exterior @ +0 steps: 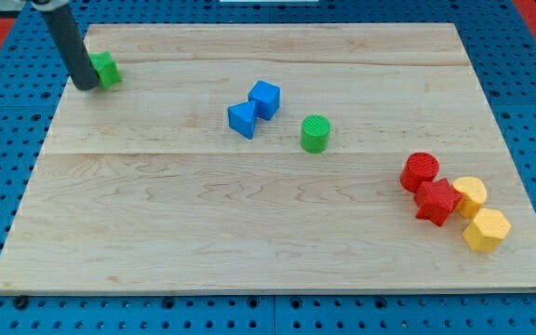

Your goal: Separate the blue triangle and blue cube

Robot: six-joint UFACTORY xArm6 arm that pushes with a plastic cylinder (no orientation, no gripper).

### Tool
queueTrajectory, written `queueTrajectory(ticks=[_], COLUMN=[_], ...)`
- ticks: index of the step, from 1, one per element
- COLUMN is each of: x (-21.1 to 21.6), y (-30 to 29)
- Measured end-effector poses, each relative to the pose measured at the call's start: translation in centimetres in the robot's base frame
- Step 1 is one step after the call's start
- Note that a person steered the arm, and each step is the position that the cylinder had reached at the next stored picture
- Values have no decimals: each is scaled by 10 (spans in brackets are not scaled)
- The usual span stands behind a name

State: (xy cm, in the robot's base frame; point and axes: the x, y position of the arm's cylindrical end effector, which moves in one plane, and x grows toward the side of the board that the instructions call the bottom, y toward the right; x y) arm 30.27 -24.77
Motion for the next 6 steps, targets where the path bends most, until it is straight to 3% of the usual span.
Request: queueTrajectory(ticks=[1, 2, 3, 4, 5, 6], x=[-47, -14, 73, 132, 117, 67], y=[19, 22, 83, 159, 238, 235])
